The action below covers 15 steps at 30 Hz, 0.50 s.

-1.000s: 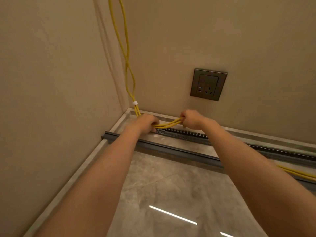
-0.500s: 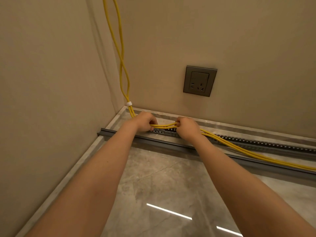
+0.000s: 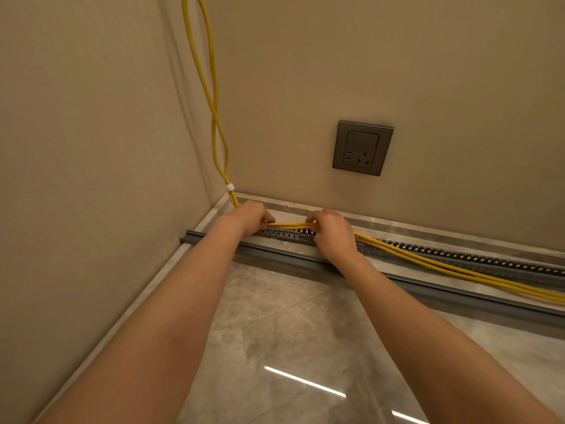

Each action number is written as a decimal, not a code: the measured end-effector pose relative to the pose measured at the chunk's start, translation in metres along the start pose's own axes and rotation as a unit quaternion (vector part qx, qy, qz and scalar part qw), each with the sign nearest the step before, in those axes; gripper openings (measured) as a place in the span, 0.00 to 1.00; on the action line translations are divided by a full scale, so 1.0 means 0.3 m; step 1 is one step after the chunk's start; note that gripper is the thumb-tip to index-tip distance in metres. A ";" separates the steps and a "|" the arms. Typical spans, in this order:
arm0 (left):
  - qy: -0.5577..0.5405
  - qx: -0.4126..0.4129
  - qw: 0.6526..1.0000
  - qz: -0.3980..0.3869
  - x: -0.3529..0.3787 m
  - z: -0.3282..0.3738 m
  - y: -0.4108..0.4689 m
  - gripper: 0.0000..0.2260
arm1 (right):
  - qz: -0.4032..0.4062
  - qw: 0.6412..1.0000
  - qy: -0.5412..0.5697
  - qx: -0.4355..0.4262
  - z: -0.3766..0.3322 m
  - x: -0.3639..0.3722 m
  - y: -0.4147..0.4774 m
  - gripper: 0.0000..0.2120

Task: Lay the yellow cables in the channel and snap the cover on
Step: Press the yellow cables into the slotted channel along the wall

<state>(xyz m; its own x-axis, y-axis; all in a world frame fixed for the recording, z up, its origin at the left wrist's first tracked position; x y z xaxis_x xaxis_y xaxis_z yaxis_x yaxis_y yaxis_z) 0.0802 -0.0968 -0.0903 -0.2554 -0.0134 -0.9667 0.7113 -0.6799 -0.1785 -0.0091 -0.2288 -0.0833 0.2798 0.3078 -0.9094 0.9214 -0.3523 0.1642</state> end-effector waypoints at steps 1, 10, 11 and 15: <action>-0.012 -0.001 1.000 -0.001 0.006 -0.004 0.000 0.17 | -0.004 1.000 -0.001 -0.004 -0.002 0.006 -0.001 0.15; -0.080 0.004 0.996 0.037 0.022 0.018 0.008 0.16 | -0.028 0.999 -0.017 -0.029 -0.007 0.046 0.001 0.15; -0.080 0.002 0.996 0.039 0.021 0.019 0.007 0.16 | -0.020 0.999 -0.025 -0.028 0.000 0.045 0.000 0.15; -0.090 -0.007 0.994 0.057 0.021 0.013 0.002 0.15 | -0.074 0.997 -0.015 -0.025 0.024 0.040 0.007 0.15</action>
<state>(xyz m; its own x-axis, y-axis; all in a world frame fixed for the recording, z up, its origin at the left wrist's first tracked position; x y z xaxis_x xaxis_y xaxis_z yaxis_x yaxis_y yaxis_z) 0.0763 -0.1001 -0.0957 -0.2854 -0.2218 -0.9324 0.7505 -0.6567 -0.0735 -0.0058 -0.2323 -0.0968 0.1321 0.3265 -0.9359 0.9646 -0.2599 0.0455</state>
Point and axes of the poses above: each hand's wrist, its own y-axis towards the middle knuckle, its own x-axis out of the palm, z = x × y, the point moved 7 cm from there along y, towards the middle knuckle, and after that the axes turned 7 degrees about x, right-handed, at the moved point
